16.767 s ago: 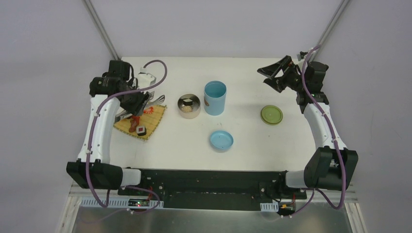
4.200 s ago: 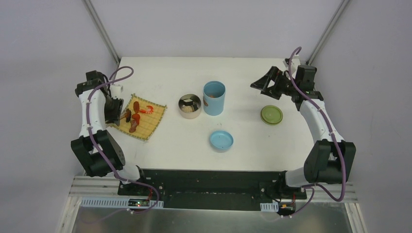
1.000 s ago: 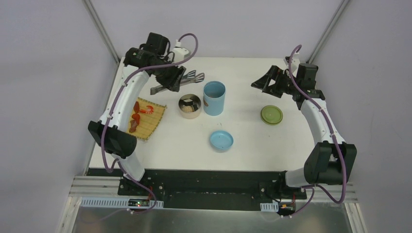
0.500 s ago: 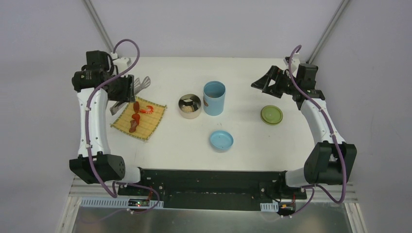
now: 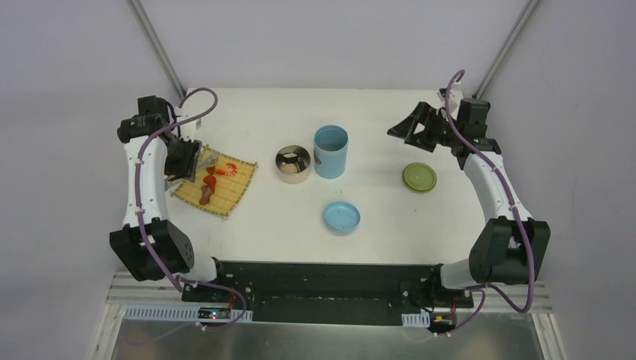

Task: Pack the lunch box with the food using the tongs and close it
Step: Pick up the fake food from the plate, then place the fake food in the packing box.

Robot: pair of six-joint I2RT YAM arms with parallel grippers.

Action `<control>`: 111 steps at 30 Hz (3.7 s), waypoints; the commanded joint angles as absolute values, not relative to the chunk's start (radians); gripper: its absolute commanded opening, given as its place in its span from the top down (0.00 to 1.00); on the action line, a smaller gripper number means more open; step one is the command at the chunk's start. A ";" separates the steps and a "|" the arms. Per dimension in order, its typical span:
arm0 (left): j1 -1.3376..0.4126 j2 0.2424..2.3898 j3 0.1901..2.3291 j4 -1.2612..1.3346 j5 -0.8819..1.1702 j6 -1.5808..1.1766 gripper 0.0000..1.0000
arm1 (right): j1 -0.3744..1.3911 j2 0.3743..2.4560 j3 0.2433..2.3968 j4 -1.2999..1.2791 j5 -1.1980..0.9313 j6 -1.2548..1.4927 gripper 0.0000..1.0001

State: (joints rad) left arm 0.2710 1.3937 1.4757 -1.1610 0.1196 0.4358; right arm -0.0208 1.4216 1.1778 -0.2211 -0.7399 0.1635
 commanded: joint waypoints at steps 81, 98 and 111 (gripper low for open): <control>0.210 1.570 1.604 -1.269 0.166 1.051 0.87 | -0.015 1.405 1.223 -0.249 -0.727 0.120 0.02; -0.274 1.674 2.174 -1.290 0.325 0.594 0.86 | -0.015 1.417 1.240 -0.303 -0.706 0.053 0.02; -0.487 1.822 2.185 -1.192 0.177 0.529 0.83 | -0.060 1.405 1.211 -0.333 -0.686 0.020 0.02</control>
